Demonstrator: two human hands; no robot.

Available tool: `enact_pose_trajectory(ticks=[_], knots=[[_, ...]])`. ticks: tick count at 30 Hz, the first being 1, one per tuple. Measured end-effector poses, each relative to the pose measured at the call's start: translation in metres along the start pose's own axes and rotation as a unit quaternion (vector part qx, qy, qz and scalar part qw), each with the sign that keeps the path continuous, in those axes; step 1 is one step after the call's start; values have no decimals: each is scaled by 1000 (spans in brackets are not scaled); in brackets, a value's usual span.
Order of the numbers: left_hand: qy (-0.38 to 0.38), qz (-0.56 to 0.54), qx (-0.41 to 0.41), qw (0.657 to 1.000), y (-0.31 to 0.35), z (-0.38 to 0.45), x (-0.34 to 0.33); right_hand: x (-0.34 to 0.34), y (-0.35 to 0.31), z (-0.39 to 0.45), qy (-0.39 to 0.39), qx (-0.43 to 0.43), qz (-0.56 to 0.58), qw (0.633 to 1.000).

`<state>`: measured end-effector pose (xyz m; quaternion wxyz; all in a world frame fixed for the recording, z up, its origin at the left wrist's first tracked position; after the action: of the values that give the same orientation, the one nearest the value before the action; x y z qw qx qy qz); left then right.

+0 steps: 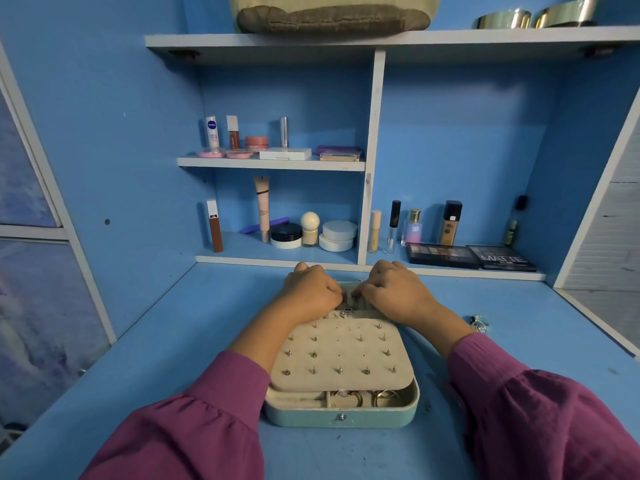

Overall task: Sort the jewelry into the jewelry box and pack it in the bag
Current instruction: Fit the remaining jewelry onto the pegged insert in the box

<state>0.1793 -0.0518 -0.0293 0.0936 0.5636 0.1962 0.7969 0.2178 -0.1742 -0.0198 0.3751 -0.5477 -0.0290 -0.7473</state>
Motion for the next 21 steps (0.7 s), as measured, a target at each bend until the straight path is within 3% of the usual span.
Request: enact_pose_trajectory(ticks=[5,21], knots=[[4,-52,42,998,-10,3,-4,1,1,-4,13,0,26,1000],[-36,-119,-20,992,9,-10,0,7,-1,-13,9,24,114,993]])
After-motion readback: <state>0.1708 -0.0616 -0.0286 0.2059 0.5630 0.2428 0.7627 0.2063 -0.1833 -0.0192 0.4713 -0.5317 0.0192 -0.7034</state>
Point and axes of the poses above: each hand's wrist, its own z-axis towards the middle knuckle, its own x-axis out of the back of the hand, y = z × x, the point moved 9 cm from there along z, towards the middle knuckle, and after that the axes turned 12 degrees about y, right-handed, at the moved point
